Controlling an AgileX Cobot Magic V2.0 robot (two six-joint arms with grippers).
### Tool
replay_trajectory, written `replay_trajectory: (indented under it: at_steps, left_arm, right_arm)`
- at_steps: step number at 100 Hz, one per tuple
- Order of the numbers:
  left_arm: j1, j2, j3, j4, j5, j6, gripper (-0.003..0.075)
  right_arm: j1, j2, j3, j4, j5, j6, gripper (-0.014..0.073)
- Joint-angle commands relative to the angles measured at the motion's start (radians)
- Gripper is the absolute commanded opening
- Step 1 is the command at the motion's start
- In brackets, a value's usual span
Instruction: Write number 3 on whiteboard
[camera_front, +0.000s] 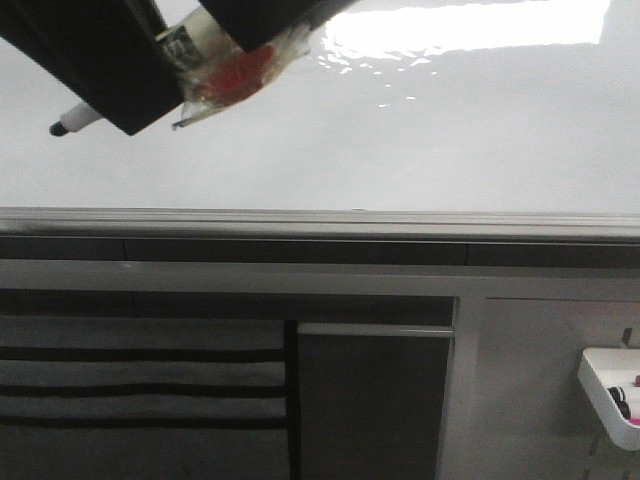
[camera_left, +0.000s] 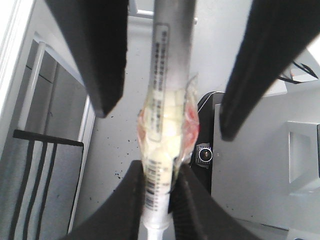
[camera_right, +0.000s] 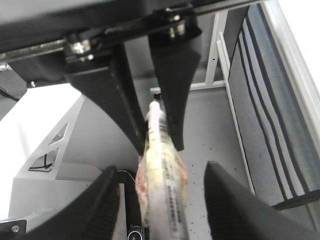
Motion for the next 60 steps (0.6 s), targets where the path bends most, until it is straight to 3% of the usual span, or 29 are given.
replay_trajectory:
  at_steps: [1, 21, 44, 60]
  left_arm:
    - [-0.009, -0.030, -0.023, -0.040, -0.032, 0.012, -0.0018]
    - [-0.009, -0.030, -0.023, -0.033, -0.032, 0.012, -0.0018]
    - [-0.009, -0.030, -0.023, -0.033, -0.039, 0.012, -0.0018]
    - [-0.009, -0.030, -0.023, -0.033, -0.039, 0.012, -0.0018]
  right_arm:
    - [0.000, -0.021, -0.032, 0.024, -0.005, -0.012, 0.0292]
    - [0.000, -0.021, -0.032, 0.022, -0.002, -0.012, 0.0274]
    - [0.000, -0.021, -0.032, 0.022, -0.002, -0.012, 0.0087]
    - [0.000, -0.021, -0.032, 0.022, -0.002, -0.012, 0.0028]
